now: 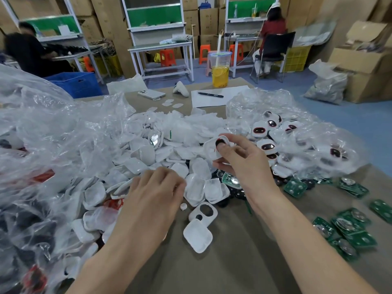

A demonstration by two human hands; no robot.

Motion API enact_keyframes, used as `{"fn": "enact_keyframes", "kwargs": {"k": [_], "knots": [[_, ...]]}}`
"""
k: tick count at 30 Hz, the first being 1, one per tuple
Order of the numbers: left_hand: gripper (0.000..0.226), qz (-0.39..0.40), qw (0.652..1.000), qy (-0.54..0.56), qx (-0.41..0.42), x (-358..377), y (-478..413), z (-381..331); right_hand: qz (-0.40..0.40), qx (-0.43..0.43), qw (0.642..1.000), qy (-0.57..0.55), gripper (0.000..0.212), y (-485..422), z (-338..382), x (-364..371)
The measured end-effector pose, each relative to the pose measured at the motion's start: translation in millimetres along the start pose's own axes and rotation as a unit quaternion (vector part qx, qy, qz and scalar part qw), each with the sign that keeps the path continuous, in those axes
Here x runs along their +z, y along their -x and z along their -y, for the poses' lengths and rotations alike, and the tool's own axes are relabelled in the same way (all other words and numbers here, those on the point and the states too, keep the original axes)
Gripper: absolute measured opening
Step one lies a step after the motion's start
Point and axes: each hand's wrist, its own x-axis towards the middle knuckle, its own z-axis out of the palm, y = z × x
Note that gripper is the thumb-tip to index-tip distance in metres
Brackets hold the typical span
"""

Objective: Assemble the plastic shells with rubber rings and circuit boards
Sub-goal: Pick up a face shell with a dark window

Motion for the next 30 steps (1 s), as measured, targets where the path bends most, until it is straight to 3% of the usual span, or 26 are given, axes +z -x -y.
{"fn": "enact_keyframes", "kwargs": {"k": [1, 2, 4, 6, 7, 8, 19, 25, 30], "knots": [[0.012, -0.012, 0.99, 0.122, -0.075, -3.5, -6.0, -5.7, 0.003, 0.002, 1.0, 0.003, 0.015, 0.1, -0.2, 0.7], [0.015, -0.017, 0.955, 0.253, -0.151, -3.6, -12.6, -10.5, 0.006, 0.006, 1.0, 0.006, 0.016, 0.7, -0.8, 1.6], [0.016, -0.025, 0.846, 0.471, -0.25, -1.8, -27.9, -17.8, 0.009, 0.01, 1.0, 0.015, 0.019, 1.8, -1.7, 2.7], [0.014, -0.005, 0.714, 0.63, -0.306, -0.2, -37.7, -23.1, 0.022, 0.014, 0.999, 0.021, 0.017, 3.6, -2.2, 3.9], [0.014, 0.003, 0.662, 0.677, -0.321, 0.8, -39.4, -24.1, 0.03, 0.015, 0.999, 0.02, 0.014, 4.3, -2.0, 4.3], [0.014, 0.01, 0.634, 0.701, -0.327, 2.5, -39.5, -24.3, 0.036, 0.016, 0.999, 0.02, 0.011, 4.2, -1.9, 4.6], [0.019, 0.02, 0.605, 0.722, -0.334, 9.1, -29.5, -14.7, 0.045, 0.008, 0.999, 0.024, 0.006, 7.4, 0.4, 7.9], [0.016, 0.021, 0.619, 0.715, -0.325, 13.4, -28.0, -12.4, 0.049, 0.007, 0.998, 0.028, 0.006, 7.2, -0.3, 7.7], [0.03, 0.003, 0.636, 0.703, -0.317, 15.4, -26.5, -9.1, 0.053, 0.014, 0.998, 0.015, 0.005, 7.3, -1.4, 7.8]]}}
